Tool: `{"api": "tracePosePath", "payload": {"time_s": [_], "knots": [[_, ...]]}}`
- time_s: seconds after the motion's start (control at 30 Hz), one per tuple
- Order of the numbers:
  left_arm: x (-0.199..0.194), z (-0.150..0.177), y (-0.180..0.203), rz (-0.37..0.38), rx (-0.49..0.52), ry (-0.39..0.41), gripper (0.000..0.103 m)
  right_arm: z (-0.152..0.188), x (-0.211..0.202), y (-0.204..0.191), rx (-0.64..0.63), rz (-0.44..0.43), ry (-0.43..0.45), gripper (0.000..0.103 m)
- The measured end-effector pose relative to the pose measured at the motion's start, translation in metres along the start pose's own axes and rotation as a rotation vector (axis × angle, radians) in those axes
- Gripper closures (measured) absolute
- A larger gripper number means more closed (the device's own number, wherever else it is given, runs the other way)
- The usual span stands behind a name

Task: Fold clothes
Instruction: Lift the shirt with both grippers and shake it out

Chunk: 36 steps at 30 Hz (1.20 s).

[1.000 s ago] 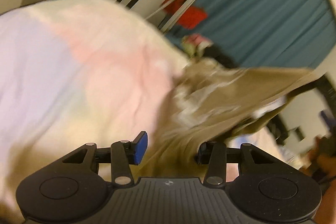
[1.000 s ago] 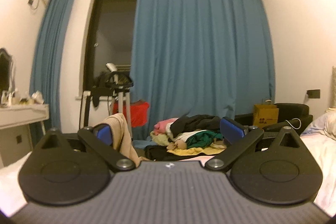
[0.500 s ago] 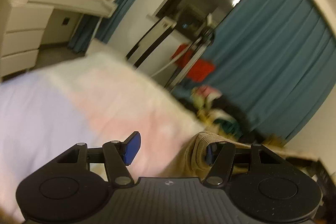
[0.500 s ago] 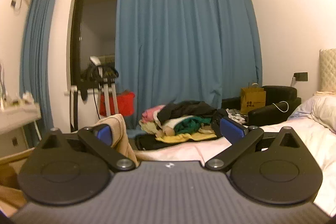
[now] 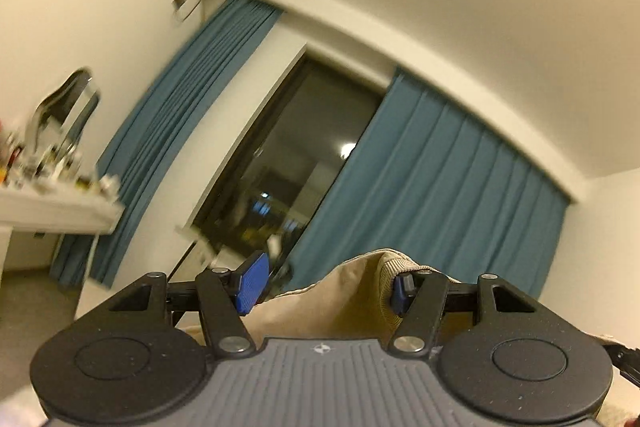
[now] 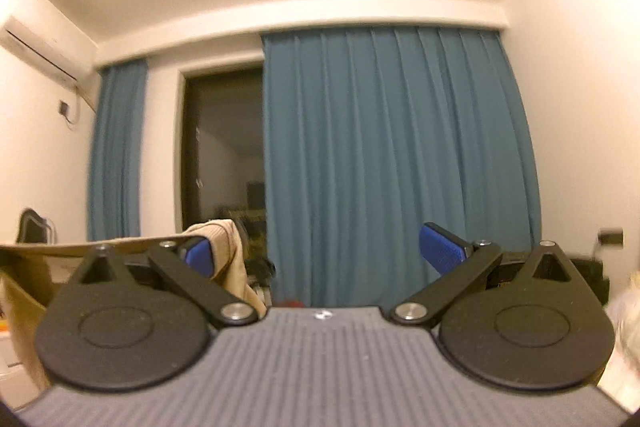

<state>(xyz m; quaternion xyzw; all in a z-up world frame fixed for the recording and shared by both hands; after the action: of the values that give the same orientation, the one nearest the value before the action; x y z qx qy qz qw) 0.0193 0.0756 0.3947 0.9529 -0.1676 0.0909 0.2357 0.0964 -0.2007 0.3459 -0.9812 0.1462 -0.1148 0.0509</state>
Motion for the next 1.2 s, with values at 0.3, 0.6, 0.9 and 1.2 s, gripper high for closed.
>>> {"api": "tracePosePath", "payload": {"time_s": [0.3, 0.6, 0.9, 1.2], "knots": [[-0.002, -0.063, 0.049, 0.065, 0.015, -0.068, 0.037, -0.068, -0.021, 0.012, -0.02, -0.037, -0.021, 0.0], [0.074, 0.021, -0.002, 0.031, -0.04, -0.293, 0.036, 0.026, 0.028, 0.021, -0.048, 0.017, -0.178, 0.0], [0.205, 0.154, -0.112, -0.092, 0.029, -0.372, 0.035, 0.166, 0.175, 0.002, -0.086, 0.074, -0.311, 0.0], [0.414, 0.337, -0.256, -0.222, 0.079, -0.449, 0.031, 0.364, 0.361, -0.019, -0.121, 0.152, -0.412, 0.0]]}}
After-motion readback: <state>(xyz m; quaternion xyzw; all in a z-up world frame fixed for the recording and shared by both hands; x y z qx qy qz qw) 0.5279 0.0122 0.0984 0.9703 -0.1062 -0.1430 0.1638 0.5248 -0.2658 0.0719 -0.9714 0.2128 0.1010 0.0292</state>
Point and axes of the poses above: each gripper's, at about its wrist camera, not at the fingertips, and x roughly the way its jaws point, y to its right, z to its underside, the point moved 4 cm from there along x, roughly the way its jaws point, and after that the axes turned 13 degrees about z, right-handed, at the moved point
